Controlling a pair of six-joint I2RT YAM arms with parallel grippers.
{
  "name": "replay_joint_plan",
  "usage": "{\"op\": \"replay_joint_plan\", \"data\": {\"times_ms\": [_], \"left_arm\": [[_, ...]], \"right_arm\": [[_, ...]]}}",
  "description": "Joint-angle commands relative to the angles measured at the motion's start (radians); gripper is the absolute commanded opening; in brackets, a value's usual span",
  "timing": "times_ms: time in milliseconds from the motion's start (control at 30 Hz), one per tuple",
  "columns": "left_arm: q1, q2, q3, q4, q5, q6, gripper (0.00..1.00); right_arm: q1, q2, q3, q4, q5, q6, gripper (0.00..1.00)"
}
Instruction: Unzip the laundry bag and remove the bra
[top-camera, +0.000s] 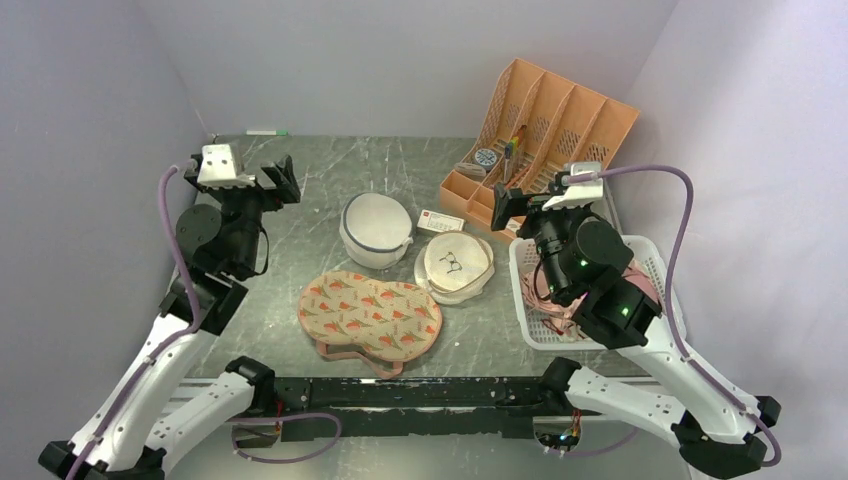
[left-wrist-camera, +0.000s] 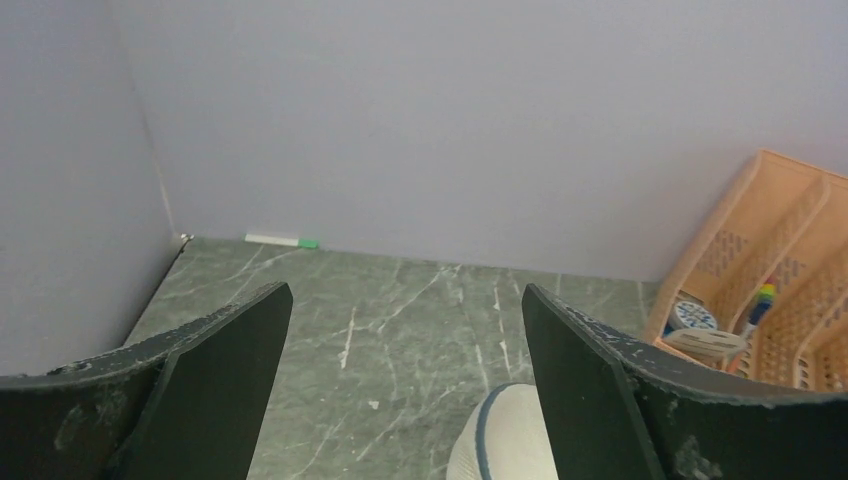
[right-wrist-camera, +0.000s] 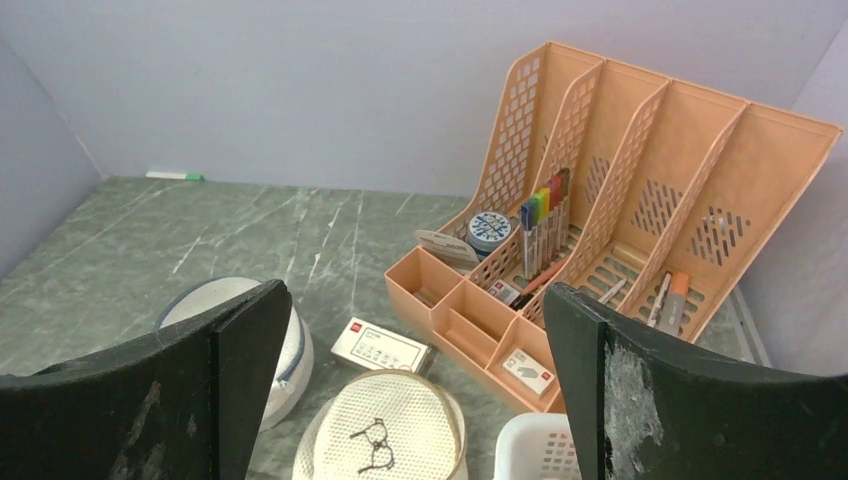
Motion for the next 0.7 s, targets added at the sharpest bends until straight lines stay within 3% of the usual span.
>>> {"op": "replay_joint_plan", "data": {"times_ms": [0,367,667], "left_arm": [[0.072,0.044,0.023,0.016,0.036,-0.087,0.97],[0.258,0.136,0.029,0.061,0.389,-0.155,0.94],[0.323,0.217,0.048,0.074,0.675,-0.242,0.94]], "right_arm": [[0.002,0.009,0.007,-0.039,0.044,0.051,1.0],[0.004,0.069,0.012,-0.112,0.067,0.106,1.0],[0.006,0.141,-0.001,-0.181,0.009,0.169,1.0]]}}
